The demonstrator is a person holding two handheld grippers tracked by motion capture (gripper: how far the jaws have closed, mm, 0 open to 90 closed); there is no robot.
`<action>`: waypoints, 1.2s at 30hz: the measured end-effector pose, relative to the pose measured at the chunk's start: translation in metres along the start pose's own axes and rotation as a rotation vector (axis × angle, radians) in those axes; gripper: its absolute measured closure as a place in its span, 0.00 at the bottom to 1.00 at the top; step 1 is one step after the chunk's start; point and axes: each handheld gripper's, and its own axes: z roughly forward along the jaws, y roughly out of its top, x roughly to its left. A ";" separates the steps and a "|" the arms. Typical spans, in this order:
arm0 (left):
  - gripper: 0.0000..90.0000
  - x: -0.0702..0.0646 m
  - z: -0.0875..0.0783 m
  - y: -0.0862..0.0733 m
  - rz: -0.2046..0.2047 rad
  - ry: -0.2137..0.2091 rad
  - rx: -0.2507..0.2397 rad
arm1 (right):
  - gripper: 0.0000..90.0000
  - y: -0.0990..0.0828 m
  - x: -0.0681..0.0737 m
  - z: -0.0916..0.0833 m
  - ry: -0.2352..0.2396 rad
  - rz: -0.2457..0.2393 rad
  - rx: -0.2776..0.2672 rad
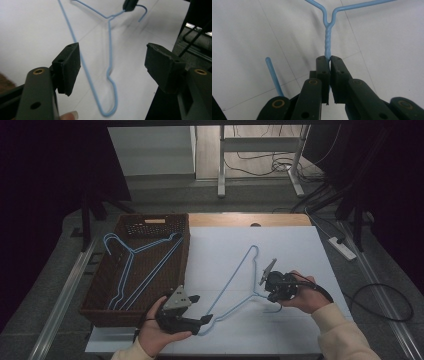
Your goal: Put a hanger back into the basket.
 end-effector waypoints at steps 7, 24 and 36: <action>0.33 -0.013 0.031 0.009 0.045 -0.018 0.067 | 0.95 0.000 0.000 -0.001 0.001 0.000 0.003; 0.34 -0.010 0.099 0.018 0.045 -0.003 0.174 | 0.95 0.000 0.001 -0.001 -0.003 0.003 0.005; 0.39 -0.002 0.131 0.018 0.051 0.039 0.234 | 0.97 0.001 0.002 -0.006 0.000 0.004 -0.010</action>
